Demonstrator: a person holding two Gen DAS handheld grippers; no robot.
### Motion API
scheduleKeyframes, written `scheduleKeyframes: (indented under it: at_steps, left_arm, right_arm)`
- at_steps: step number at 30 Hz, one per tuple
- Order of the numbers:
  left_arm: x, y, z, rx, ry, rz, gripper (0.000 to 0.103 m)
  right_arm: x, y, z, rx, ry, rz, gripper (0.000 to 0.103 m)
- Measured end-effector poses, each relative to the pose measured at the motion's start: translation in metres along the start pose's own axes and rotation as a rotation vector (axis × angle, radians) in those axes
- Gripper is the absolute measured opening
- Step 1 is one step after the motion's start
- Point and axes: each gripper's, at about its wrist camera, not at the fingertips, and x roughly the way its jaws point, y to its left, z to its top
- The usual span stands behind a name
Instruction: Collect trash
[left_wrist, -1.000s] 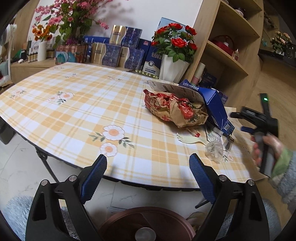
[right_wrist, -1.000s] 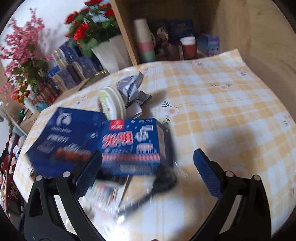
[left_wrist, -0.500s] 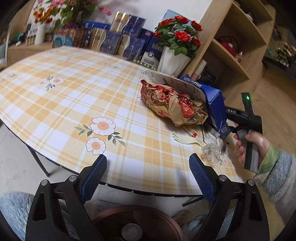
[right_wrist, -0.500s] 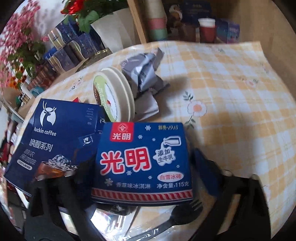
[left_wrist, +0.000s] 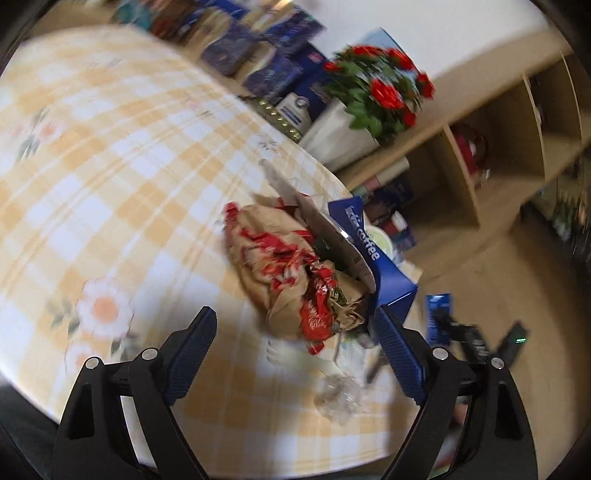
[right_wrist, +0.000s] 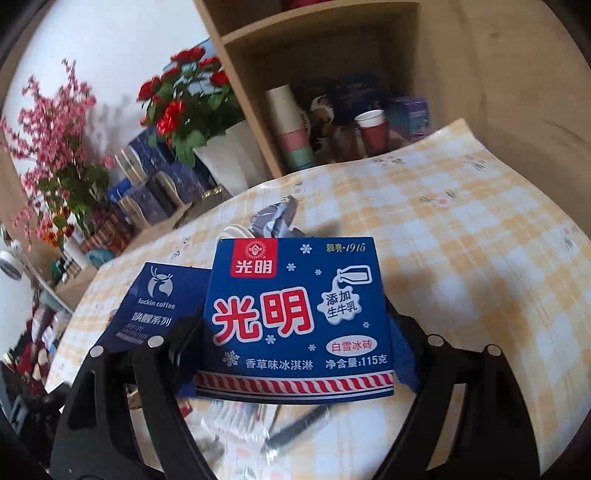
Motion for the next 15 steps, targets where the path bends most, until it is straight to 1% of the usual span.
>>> scheduleKeyframes:
  at_steps: [2, 3, 5, 9, 10, 11, 12, 13, 14, 15]
  left_arm:
    - [0.009, -0.008, 0.000, 0.071, 0.003, 0.028, 0.085]
    - [0.014, -0.009, 0.000, 0.080, 0.010, 0.033, 0.085]
    - [0.024, -0.009, 0.002, 0.068, 0.028, 0.029, 0.085]
    - [0.039, -0.006, 0.004, 0.047, 0.044, 0.053, 0.084]
    - [0.041, -0.004, 0.005, 0.043, 0.048, 0.051, 0.077]
    - [0.046, -0.003, 0.005, 0.035, 0.067, 0.042, 0.065]
    - [0.051, -0.001, 0.006, 0.030, 0.090, 0.035, 0.057]
    - [0.055, 0.001, 0.005, 0.022, 0.109, 0.028, 0.051]
    - [0.055, 0.003, 0.006, 0.006, 0.108, 0.017, 0.047]
    - [0.055, 0.004, 0.007, 0.004, 0.105, 0.018, 0.045]
  right_arm:
    - [-0.010, -0.008, -0.006, 0.033, -0.009, 0.002, 0.082]
    - [-0.016, -0.013, -0.011, 0.050, -0.012, -0.001, 0.082]
    - [-0.024, -0.019, -0.016, 0.071, -0.013, -0.005, 0.082]
    - [-0.034, -0.026, -0.026, 0.078, -0.013, -0.017, 0.082]
    - [-0.036, -0.026, -0.028, 0.073, -0.014, -0.020, 0.082]
    - [-0.037, -0.025, -0.030, 0.063, -0.013, -0.023, 0.082]
    - [-0.039, -0.026, -0.032, 0.055, -0.012, -0.024, 0.082]
    - [-0.040, -0.024, -0.034, 0.046, -0.011, -0.025, 0.082]
    - [-0.041, -0.024, -0.036, 0.043, -0.009, -0.025, 0.082]
    - [-0.042, -0.024, -0.037, 0.043, -0.007, -0.020, 0.082]
